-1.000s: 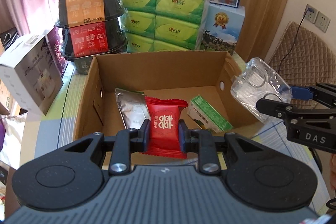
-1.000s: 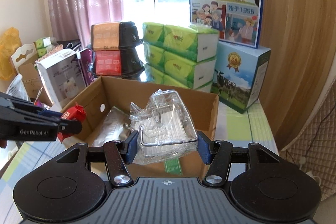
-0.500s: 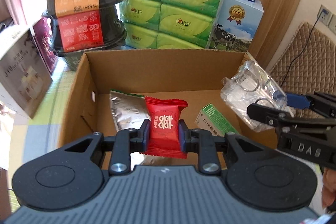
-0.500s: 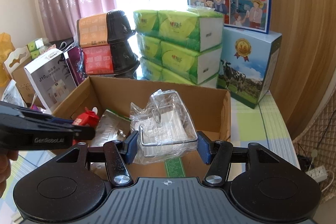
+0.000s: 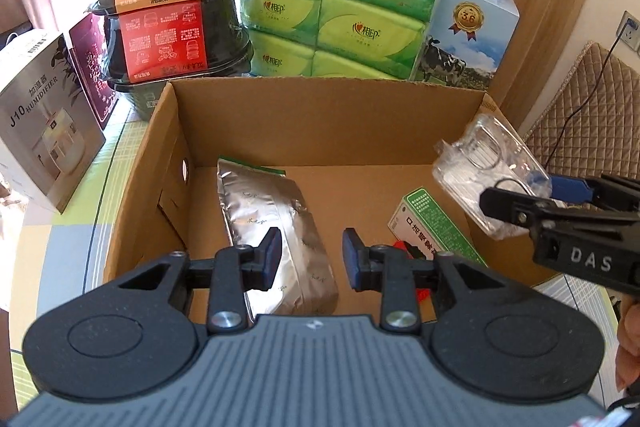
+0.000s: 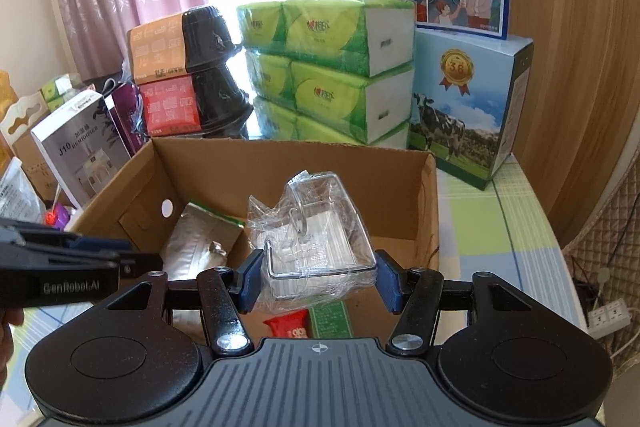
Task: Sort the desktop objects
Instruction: 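Carry the candy packet and clear tray into the cardboard box and release both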
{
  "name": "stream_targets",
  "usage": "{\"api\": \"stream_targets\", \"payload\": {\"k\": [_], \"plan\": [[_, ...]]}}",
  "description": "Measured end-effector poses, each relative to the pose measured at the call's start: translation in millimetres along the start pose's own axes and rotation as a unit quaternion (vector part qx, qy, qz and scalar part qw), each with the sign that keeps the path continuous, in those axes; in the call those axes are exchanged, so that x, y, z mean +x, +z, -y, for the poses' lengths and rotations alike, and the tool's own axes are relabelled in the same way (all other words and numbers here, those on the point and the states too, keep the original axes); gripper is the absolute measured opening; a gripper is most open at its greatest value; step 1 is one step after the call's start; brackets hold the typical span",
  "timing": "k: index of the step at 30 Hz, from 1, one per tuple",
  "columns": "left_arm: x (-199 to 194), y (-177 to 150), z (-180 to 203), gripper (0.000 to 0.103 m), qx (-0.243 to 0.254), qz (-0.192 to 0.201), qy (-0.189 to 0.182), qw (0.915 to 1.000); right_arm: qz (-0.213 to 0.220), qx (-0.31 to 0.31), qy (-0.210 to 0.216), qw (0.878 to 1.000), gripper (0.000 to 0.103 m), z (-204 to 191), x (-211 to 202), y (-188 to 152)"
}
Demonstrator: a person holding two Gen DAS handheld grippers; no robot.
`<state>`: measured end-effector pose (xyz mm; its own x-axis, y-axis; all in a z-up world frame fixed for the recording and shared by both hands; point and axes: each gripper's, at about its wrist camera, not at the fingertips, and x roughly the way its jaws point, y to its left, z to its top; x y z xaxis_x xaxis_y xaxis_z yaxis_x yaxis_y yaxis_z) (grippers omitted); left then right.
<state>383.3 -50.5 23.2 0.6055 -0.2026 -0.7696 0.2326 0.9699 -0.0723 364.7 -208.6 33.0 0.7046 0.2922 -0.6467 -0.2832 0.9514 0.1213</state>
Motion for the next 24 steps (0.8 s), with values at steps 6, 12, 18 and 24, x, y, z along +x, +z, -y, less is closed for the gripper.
{"api": "stream_targets", "payload": {"k": [6,12,18,24], "plan": [[-8.3,-0.5,-1.5,0.035,-0.001,0.011,0.0,0.9999,0.013,0.015,0.029,0.999,0.069,3.0,2.9,6.3],[-23.6,-7.9,0.7,0.042,0.003,0.016,-0.006,0.9999,0.016,0.014,0.025,0.999,0.076,9.5,-12.9,-0.9],[-47.3,-25.9,9.8,0.046,0.001,0.022,-0.016,0.9996,0.015,0.019,0.012,1.0,0.076,16.6,-39.7,-13.0],[-81.5,-54.5,14.2,0.057,0.001,0.03,-0.012,0.9995,0.022,0.018,0.009,1.0,0.076,14.3,-79.6,-27.9]]}}
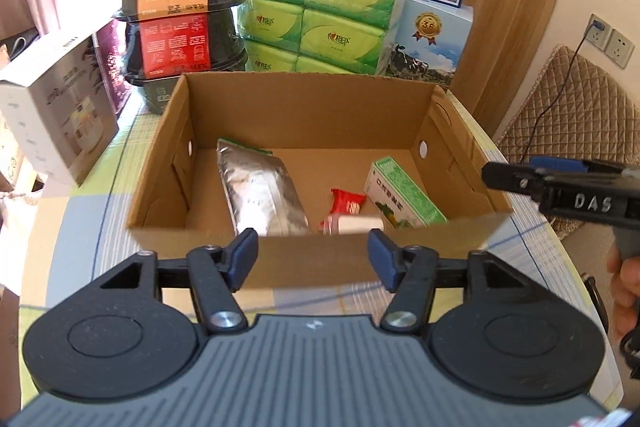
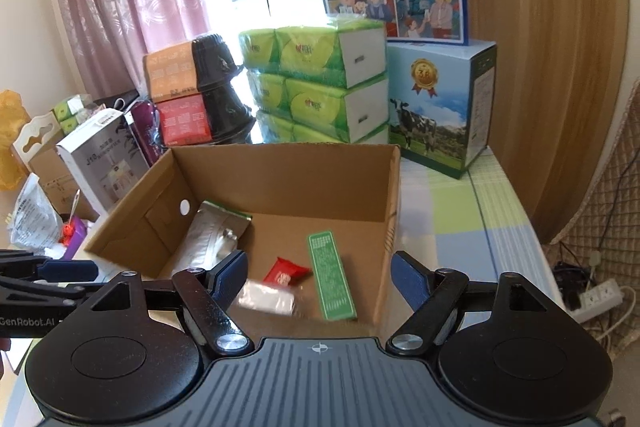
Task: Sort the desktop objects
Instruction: 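Carry the candy packet and clear tray into the cardboard box and release both, then move both tools back toward the white medicine boxes on the table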
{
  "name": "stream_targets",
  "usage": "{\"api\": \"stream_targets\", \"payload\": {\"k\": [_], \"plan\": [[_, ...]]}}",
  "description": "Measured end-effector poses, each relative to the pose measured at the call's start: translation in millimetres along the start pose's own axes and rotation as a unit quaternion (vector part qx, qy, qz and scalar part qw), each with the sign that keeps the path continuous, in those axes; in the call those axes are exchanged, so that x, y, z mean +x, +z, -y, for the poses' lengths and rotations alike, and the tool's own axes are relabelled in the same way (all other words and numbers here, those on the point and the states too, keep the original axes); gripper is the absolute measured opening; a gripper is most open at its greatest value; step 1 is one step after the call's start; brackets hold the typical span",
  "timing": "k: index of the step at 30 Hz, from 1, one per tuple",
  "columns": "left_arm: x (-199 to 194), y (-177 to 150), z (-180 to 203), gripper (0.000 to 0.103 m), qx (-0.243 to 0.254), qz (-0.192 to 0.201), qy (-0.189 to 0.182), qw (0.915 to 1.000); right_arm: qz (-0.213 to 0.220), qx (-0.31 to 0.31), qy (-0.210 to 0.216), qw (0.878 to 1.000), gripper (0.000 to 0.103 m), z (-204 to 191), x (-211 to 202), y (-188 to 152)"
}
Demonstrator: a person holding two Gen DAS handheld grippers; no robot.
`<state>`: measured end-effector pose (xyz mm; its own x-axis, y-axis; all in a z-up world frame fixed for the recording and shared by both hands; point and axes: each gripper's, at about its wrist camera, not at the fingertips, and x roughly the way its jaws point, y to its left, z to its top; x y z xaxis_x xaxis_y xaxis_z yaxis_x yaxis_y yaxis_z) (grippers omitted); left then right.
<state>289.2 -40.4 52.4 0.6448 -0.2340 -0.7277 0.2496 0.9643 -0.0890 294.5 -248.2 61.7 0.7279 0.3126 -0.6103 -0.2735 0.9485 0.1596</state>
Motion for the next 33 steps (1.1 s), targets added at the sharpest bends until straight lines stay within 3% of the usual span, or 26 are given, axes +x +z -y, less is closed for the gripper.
{"api": "stream_targets", "payload": {"k": [2,6,17,21,25,29,33], "plan": [[-13.8,-10.8,0.3,0.059,-0.001,0.001,0.002,1.0,-0.001,-0.003,0.004,1.0,0.077,-2.9,-14.9,-6.7],[-43.7,-36.3,2.7,0.073,-0.008,0.011,0.006,0.9999,0.006,0.004,0.009,1.0,0.078,-5.0,-48.4,-22.8],[-103.6,-117.8,13.0,0.086,0.002,0.021,0.033,0.9992,0.006,0.048,0.017,0.999,0.085,-4.9,-125.0,-91.5],[-107.2,-147.2,11.1,0.088,-0.016,0.024,0.037,0.9989,0.0,0.073,0.013,0.997,0.086,-1.5,-138.1,-121.6],[-98.7,-173.7,15.4,0.088,-0.004,0.023,0.042,0.9989,-0.017,0.08,0.012,0.997,0.086,3.0,-138.6,-147.6],[-90.5,-180.2,21.4,0.088,0.009,0.014,0.028,0.9994,-0.031,0.08,0.005,0.996,0.086,7.8,-133.5,-169.2],[-82.0,-186.1,19.4,0.088,-0.021,-0.003,0.004,0.9998,-0.039,0.087,0.004,0.995,0.086,16.2,-130.1,-188.9]]}}
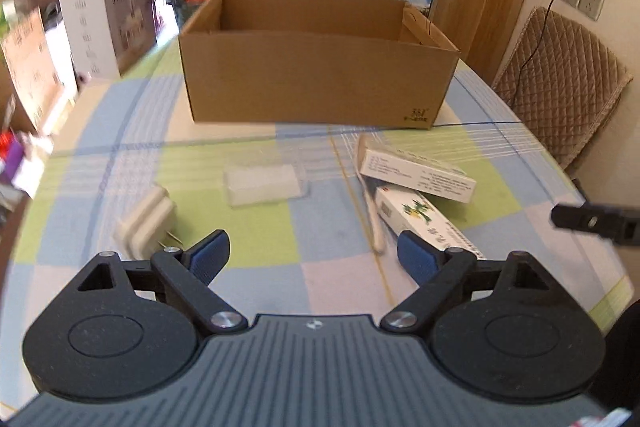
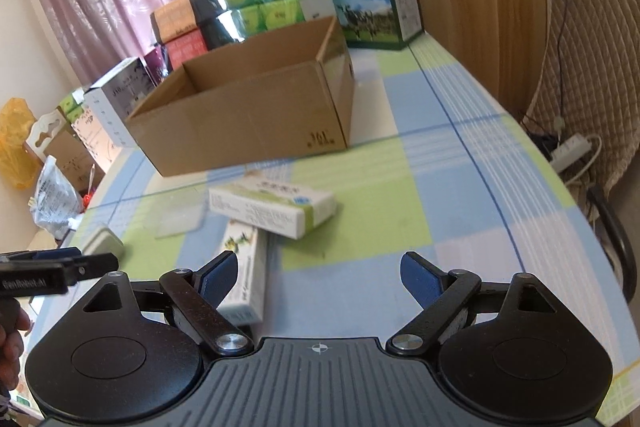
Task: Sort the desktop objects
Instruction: 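Move both tools back toward the white medicine boxes on the table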
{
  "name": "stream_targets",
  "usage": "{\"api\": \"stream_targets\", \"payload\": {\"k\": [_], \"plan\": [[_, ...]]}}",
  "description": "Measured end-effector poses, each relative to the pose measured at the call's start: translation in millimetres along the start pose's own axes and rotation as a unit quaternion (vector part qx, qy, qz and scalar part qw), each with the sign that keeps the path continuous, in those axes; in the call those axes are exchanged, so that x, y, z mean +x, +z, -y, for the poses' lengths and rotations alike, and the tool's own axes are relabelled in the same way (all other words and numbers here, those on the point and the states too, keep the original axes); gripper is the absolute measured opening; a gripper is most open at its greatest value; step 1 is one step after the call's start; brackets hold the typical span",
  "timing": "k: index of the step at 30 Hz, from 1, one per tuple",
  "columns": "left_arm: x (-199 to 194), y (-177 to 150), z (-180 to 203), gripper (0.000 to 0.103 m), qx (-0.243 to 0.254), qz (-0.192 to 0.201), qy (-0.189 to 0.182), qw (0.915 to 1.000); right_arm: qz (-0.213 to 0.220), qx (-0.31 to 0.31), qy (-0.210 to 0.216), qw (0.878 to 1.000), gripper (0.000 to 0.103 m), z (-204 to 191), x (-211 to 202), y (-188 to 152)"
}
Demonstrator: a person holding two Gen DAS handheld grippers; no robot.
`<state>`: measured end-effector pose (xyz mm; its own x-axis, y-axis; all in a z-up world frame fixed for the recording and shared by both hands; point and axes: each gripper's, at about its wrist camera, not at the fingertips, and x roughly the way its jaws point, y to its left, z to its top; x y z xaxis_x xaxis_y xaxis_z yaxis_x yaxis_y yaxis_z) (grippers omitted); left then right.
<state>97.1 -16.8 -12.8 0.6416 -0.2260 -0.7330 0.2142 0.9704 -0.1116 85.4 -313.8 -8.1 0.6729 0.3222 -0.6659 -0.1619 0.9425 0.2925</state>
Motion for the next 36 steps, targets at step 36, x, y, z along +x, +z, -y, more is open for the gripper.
{"api": "stream_targets", "payload": {"k": [36], "plan": [[78.4,4.8,82.7,0.068,0.04,-0.063,-0.052,0.9959,-0.015,-0.009,-0.045,0.999,0.086,43.6,29.8,19.0]]}}
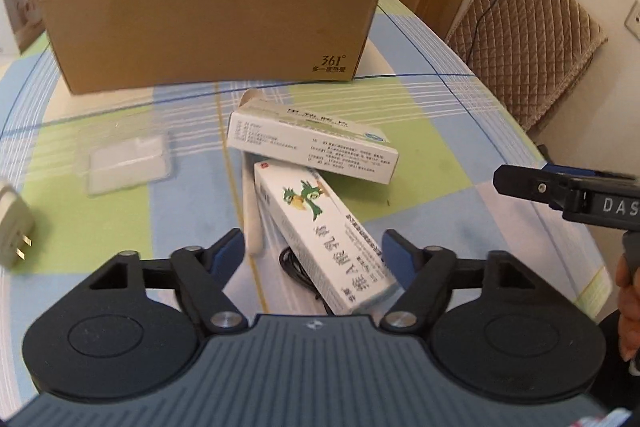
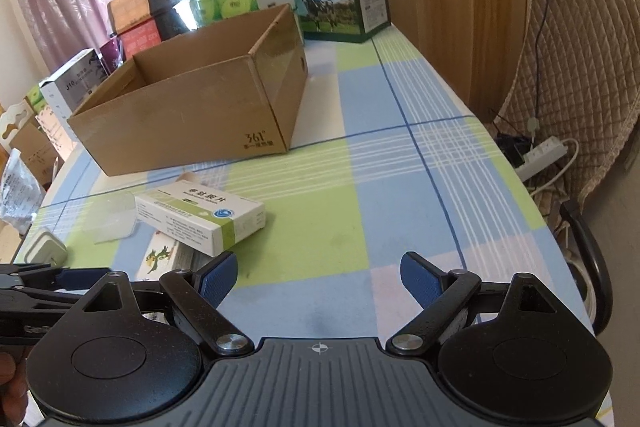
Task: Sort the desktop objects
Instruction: 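Move both tools back toward the white medicine boxes on the table, then grasp the white vitamin A cream box with the right tool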
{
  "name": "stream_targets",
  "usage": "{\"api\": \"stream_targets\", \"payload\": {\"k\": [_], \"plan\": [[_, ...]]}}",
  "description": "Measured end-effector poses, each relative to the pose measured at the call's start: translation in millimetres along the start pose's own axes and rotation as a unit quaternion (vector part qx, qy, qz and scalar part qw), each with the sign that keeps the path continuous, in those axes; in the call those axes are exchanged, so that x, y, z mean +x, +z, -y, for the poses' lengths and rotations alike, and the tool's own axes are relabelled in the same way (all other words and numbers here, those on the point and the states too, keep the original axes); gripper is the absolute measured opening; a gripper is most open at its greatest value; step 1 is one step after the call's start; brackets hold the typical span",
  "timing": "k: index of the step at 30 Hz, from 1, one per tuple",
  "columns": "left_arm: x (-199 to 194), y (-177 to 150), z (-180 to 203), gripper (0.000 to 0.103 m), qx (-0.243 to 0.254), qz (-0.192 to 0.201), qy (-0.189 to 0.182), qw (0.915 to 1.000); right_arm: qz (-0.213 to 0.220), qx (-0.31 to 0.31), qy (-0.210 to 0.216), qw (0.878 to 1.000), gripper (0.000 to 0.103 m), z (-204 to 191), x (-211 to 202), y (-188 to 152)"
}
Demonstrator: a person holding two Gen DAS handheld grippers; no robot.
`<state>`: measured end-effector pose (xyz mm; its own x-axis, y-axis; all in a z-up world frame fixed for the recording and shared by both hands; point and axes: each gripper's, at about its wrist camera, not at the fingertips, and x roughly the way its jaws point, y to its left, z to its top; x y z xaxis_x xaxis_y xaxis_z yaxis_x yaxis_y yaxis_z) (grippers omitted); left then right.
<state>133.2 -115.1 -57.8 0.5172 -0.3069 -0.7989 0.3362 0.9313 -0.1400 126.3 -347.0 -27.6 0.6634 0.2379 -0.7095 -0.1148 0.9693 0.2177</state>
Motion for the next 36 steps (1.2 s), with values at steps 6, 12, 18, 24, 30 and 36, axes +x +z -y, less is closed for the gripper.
{"api": "stream_targets", "payload": {"k": [6,12,18,24,30,36], "plan": [[9.3,0.2,2.1,0.061,0.011,-0.012,-0.004,0.9999,-0.004,-0.009,0.0,1.0,0.086,-4.9,6.9,-1.6],[8.2,-0.6,4.3,0.054,0.01,-0.011,-0.038,0.9992,-0.003,-0.007,0.002,1.0,0.086,-8.9,7.0,-1.8],[17.7,-1.1,19.0,0.054,0.037,-0.024,-0.029,0.9986,-0.005,-0.015,-0.003,1.0,0.086,-10.3,8.0,-1.9],[14.6,0.2,5.4,0.029,0.028,-0.025,-0.015,0.9992,-0.019,-0.026,0.003,0.999,0.086,-14.1,13.1,-2.7],[3.6,-1.2,-38.5,0.028,-0.031,-0.024,0.019,0.9991,-0.034,-0.069,0.043,0.996,0.086,-30.3,16.7,-12.1],[-8.6,-10.5,-67.6,0.027,-0.066,-0.023,0.035,0.997,-0.059,-0.139,0.094,0.984,0.078,-67.2,29.3,-25.1]]}}
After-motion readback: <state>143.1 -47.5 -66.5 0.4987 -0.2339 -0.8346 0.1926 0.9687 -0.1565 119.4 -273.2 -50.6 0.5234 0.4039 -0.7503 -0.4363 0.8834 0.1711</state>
